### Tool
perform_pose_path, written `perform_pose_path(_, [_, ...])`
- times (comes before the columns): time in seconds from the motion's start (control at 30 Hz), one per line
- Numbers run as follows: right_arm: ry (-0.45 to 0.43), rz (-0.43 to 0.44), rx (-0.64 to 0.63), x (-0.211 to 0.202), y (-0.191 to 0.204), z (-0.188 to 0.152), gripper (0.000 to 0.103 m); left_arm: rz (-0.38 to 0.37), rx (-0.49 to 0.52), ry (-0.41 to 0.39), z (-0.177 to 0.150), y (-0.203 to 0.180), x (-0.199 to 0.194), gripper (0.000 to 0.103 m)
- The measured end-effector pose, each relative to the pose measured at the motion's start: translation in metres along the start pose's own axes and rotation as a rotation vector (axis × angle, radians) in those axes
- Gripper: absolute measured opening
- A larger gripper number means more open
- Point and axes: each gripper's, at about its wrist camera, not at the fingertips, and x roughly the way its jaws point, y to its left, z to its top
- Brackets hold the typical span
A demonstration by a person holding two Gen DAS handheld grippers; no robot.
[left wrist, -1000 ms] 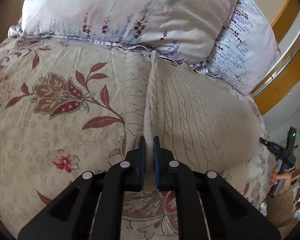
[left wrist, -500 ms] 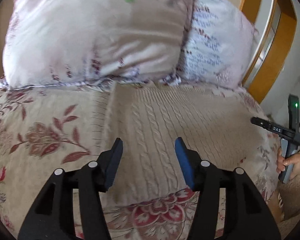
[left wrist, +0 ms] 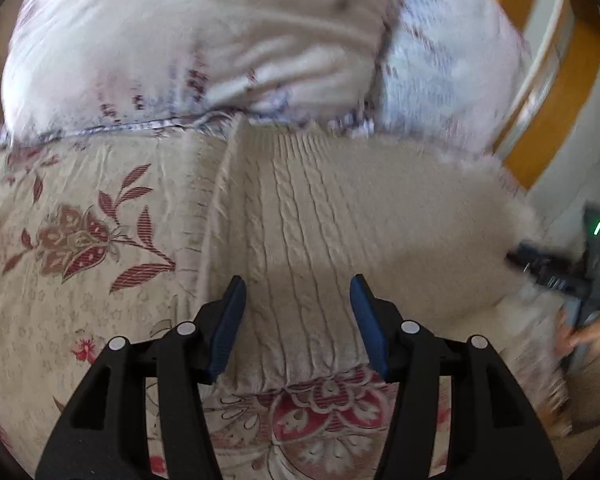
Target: Fold small clothes
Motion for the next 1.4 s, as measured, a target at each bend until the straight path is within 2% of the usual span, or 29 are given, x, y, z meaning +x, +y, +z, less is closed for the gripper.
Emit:
perform_pose_path(0.07, [-0.026,0.034,0.043,-0.007,-0.005,0.004,0.069,-0.037,-0.088,-0.048,0.006,0.016,-0.013,0.057])
perform_pose_path(0.13, [-0.050,0.047,0.062,-0.012,-0.006,0.010,0.070,-0.037,-0.188,-0.071,0.015,0.036,-0.017,0.058])
perform_pose_path(0.3, [-0.052,0.088,0.083,-0.012,-0.002,0.018,0.070,-0.070,-0.388,-0.032,0.027,0.072,0.002,0.056])
perform_pose_path(0.43, [-0.050,0.101,0.088,-0.012,0.000,0.017,0.070,-0.090,-0.486,0.006,0.031,0.084,0.022,0.056])
perform_pose_path(0.67, [-0.044,0.107,0.108,-0.010,-0.009,0.015,0.070,-0.103,-0.544,0.039,0.036,0.087,0.045,0.056])
perform_pose_path(0.97, [-0.032,0.125,0.123,-0.002,-0.014,0.013,0.070,-0.118,-0.560,0.024,0.041,0.081,0.055,0.056])
perform_pose_path(1.1, [-0.033,0.135,0.123,0.000,-0.015,0.013,0.070,-0.129,-0.581,0.029,0.040,0.076,0.060,0.045])
perform_pose_path(1.27, [-0.041,0.138,0.115,-0.002,-0.015,0.015,0.070,-0.153,-0.611,0.031,0.040,0.074,0.065,0.038])
perform_pose_path(1.4, [-0.049,0.133,0.108,-0.004,-0.017,0.015,0.070,-0.186,-0.649,0.040,0.039,0.077,0.067,0.024])
